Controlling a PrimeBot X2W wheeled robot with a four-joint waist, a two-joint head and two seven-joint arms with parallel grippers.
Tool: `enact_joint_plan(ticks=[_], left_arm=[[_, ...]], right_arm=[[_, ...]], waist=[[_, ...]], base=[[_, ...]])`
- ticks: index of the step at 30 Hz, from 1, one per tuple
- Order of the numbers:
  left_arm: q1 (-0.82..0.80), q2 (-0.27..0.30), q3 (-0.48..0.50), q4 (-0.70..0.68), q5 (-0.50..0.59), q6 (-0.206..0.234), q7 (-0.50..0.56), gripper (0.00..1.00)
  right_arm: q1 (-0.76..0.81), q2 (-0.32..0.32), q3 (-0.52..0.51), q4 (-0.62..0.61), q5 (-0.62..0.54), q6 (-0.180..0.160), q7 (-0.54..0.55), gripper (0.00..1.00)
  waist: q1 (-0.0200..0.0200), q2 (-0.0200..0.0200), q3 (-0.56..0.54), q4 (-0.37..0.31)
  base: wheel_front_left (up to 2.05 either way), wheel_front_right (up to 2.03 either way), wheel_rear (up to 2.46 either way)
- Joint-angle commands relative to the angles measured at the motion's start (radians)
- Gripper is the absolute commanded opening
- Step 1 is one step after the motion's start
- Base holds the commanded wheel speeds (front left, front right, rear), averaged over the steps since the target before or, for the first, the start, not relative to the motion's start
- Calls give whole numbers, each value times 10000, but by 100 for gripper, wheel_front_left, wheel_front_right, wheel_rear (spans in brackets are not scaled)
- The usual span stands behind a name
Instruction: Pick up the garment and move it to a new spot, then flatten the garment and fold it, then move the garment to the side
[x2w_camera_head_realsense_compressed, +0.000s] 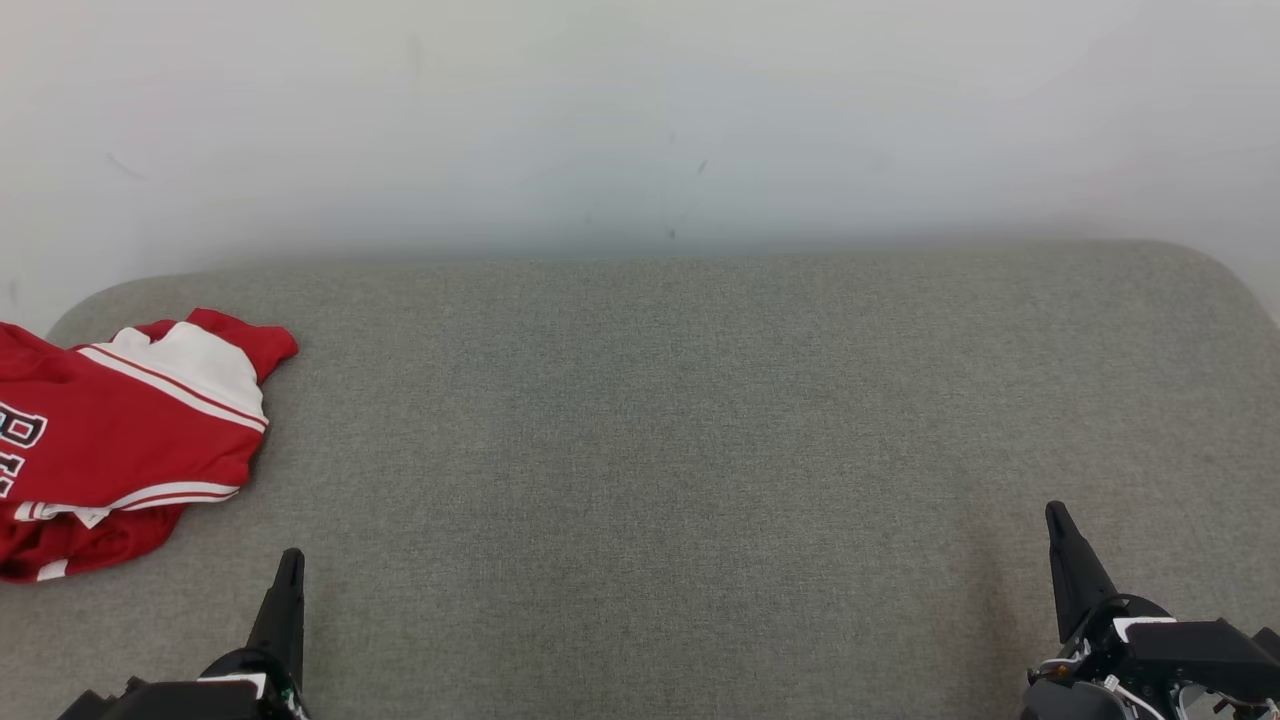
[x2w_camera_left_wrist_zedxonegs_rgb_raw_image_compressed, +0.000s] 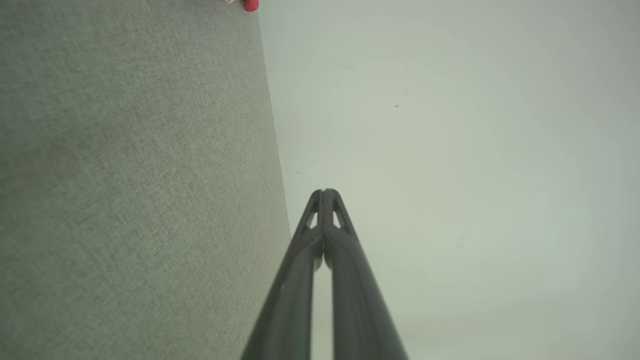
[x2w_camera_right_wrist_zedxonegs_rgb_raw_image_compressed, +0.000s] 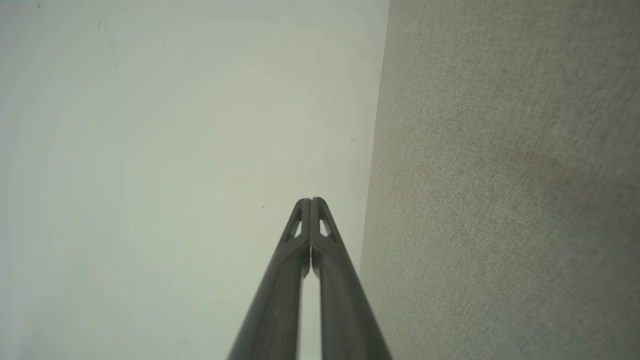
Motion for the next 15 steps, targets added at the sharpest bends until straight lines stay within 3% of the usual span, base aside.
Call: enact_joint_plan(ticks=[1,14,15], left_arm=[[-94,-16,23,8,-27,18,-20,0],[-94,-16,21,8,-27,19,-20,0],[5,-2,-4,16,0,-2,-1,100]], right_arm=[[-79,15,5,19,-13,-22,8,0],[-79,15,5,19,-13,-22,8,0],[6,2,0,17,1,2,-1,100]], waist=[[0,0,0,0],[0,0,0,0],[0,0,0,0]], base=[[0,0,0],[0,0,0],[0,0,0]])
